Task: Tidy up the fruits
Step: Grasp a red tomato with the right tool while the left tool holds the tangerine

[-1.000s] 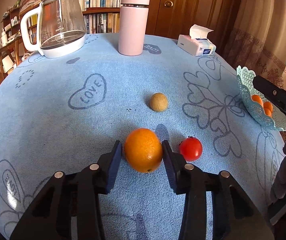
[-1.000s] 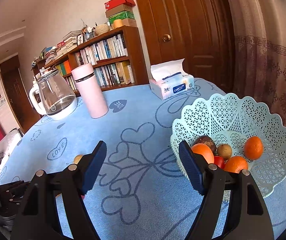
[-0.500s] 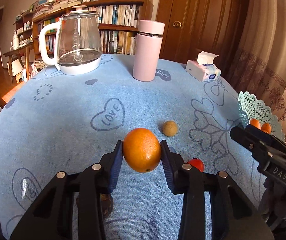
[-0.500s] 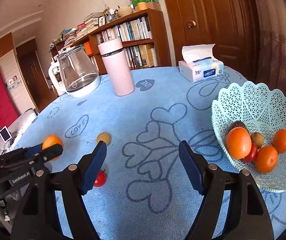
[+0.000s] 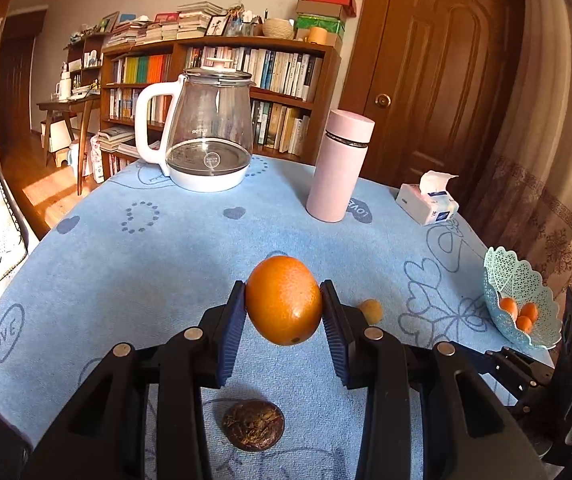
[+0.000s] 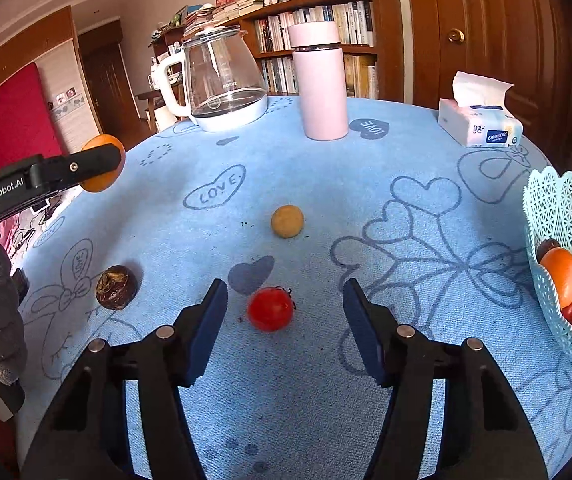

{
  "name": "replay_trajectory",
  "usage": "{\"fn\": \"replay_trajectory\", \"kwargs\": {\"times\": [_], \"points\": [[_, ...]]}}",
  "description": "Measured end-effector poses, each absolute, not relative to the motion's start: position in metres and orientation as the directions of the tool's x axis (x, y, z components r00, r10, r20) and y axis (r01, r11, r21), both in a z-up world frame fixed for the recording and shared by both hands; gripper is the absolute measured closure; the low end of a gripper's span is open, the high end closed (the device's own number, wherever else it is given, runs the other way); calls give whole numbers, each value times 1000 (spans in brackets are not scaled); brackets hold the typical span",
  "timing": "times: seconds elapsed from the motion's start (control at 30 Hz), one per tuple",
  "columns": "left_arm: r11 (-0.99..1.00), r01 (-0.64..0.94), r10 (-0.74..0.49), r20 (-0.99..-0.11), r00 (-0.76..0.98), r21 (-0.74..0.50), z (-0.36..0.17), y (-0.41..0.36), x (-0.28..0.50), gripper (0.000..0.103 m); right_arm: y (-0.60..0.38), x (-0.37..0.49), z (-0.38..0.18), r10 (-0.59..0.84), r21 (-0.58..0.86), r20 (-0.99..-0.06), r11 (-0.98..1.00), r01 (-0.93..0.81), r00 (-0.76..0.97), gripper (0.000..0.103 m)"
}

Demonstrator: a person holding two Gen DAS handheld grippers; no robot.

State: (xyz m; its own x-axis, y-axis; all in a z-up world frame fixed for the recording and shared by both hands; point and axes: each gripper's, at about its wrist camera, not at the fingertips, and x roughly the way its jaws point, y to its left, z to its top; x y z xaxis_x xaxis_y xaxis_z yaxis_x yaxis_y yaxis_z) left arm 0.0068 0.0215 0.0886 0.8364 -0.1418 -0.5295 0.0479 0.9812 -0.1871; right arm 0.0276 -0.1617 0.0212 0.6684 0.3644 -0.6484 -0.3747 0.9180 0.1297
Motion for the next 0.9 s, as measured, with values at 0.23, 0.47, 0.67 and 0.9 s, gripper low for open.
{"fn": "replay_trajectory", "kwargs": {"times": [0.23, 0.47, 0.67, 0.9], "points": [[979, 69, -162, -530, 833, -190, 87, 18, 4, 65, -151, 40, 11, 366, 137, -710, 910, -392, 602, 54], [978, 74, -171, -539, 825, -198, 83, 16, 6, 65, -143, 49, 2, 336, 117, -751, 915, -386, 569, 71], [978, 83, -177, -545, 820, -193, 80, 13, 7, 65, -144, 49, 2, 335, 120, -748, 917, -380, 573, 75], [977, 95, -187, -548, 815, -192, 78, 9, 8, 65, -150, 46, 7, 349, 145, -729, 920, -365, 589, 75]]}}
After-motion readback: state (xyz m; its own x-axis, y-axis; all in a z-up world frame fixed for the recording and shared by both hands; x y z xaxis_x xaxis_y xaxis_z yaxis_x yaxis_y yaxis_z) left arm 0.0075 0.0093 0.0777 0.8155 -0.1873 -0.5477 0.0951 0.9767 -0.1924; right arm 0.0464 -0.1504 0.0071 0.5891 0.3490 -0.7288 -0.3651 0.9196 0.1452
